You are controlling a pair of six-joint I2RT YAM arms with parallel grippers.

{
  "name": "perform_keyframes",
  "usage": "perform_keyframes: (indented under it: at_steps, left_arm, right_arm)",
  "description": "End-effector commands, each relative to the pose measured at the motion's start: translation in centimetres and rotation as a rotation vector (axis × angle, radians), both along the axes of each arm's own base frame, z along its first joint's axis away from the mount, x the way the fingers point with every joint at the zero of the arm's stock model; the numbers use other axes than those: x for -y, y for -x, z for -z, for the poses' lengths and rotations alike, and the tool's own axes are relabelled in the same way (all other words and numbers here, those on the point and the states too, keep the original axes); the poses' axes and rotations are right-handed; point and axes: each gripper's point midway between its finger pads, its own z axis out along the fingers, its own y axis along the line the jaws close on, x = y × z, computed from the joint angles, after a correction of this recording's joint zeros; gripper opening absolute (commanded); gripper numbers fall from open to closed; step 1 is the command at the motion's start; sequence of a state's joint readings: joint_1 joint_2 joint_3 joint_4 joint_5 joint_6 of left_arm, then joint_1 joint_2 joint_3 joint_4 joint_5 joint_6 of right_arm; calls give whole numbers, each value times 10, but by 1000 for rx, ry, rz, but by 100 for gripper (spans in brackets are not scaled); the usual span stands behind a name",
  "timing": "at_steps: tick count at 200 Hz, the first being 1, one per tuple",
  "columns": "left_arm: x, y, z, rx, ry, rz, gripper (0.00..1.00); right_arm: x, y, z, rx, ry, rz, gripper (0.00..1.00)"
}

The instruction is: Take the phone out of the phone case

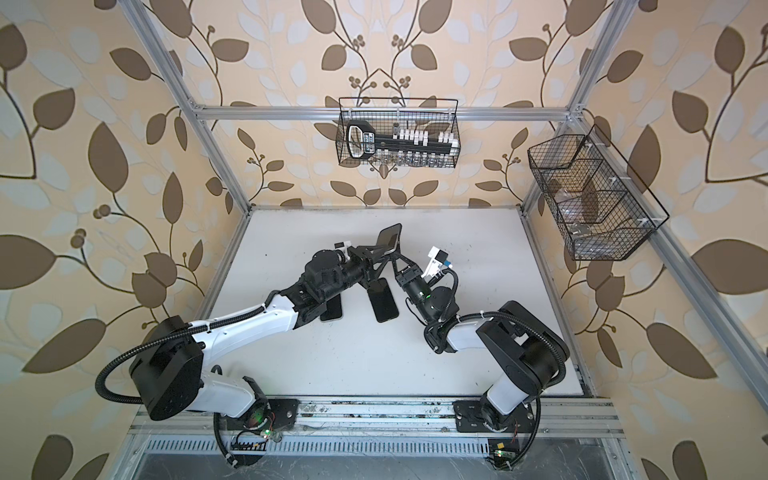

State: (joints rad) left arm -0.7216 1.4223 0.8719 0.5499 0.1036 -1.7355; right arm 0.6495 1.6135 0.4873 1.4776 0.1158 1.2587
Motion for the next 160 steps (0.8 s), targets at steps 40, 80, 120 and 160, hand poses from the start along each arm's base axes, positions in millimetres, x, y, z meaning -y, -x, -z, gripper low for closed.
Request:
perform_keyframes:
  at_steps: [40, 80, 120, 160]
  left_arm:
    - [11, -2, 9, -20, 18, 21, 30]
    - [11, -3, 13, -28, 22, 17, 27]
    - [13, -4, 16, -33, 27, 20, 24]
    - [14, -4, 19, -39, 29, 24, 20]
  right_arm:
    - [-3, 12, -50, 170, -72, -44, 0]
    - [-3, 14, -50, 177, -63, -46, 0]
    - [-2, 14, -51, 180, -61, -44, 0]
    - [-1, 14, -50, 182, -56, -42, 0]
